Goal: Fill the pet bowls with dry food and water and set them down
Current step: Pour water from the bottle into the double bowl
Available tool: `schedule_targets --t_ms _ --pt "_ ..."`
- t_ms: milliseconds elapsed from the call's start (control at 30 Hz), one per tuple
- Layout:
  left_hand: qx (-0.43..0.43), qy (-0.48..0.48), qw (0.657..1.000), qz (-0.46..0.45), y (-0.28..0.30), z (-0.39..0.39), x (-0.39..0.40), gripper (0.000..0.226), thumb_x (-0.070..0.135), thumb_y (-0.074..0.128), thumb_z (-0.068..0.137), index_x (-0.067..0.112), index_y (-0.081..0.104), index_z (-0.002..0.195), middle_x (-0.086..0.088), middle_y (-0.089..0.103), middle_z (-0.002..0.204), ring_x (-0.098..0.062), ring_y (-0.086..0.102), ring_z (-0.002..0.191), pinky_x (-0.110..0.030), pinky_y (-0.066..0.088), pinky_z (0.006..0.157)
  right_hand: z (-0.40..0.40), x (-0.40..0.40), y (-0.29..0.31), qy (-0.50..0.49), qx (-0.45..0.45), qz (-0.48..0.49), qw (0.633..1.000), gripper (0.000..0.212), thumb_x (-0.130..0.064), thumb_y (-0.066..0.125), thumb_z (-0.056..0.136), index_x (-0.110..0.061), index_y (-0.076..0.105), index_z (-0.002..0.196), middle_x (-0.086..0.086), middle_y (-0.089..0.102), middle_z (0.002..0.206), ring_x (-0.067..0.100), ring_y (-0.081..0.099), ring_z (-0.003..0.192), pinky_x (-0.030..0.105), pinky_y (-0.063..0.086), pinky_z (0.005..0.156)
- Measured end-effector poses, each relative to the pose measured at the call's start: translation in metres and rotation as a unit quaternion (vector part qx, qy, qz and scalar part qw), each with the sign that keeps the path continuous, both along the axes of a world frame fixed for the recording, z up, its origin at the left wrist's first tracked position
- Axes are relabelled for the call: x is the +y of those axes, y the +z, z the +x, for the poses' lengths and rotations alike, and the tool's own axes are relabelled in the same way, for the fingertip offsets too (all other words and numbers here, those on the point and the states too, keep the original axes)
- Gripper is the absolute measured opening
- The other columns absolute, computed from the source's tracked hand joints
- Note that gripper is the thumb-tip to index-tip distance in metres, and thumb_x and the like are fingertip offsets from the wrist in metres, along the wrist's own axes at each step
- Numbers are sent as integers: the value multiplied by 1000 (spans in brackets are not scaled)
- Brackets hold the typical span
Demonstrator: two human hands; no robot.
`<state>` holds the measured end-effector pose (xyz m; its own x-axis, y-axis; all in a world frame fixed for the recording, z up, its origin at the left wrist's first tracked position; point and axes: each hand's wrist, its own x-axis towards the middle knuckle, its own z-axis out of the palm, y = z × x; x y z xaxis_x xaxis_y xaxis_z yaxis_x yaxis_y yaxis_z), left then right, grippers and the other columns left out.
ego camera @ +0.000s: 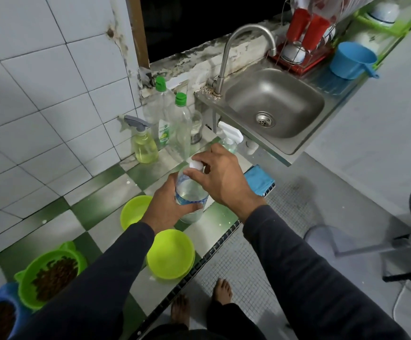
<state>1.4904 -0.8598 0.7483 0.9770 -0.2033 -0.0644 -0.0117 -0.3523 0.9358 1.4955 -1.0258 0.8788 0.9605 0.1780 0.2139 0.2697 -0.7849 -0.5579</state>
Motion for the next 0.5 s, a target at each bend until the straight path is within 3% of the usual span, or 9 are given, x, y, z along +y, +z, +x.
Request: schedule_targets --t_ms 167,367,500 --pt "2 -6 1000 2 0 2 2 83 63 93 57 45 51 126 21 69 120 -1 66 109 -43 60 91 4 -1 3 40 10 -48 998 31 -34 71 92 -9 74 110 0 44 95 16 45 88 22 32 81" --pt "11 -9 1000 -3 -3 6 5 87 70 93 51 42 53 124 17 70 118 -6 68 108 -46 61 89 2 -1 6 79 4 -78 994 25 -18 69 93 -3 73 113 16 57 103 32 55 100 32 40 88" --pt "15 -11 1000 -16 -3 4 6 87 67 94 53 42 53 126 16 70 120 -7 69 109 -46 61 91 3 -2 5 114 -10 -93 989 30 -6 70 89 -3 72 119 16 61 109 33 53 107 36 42 94"
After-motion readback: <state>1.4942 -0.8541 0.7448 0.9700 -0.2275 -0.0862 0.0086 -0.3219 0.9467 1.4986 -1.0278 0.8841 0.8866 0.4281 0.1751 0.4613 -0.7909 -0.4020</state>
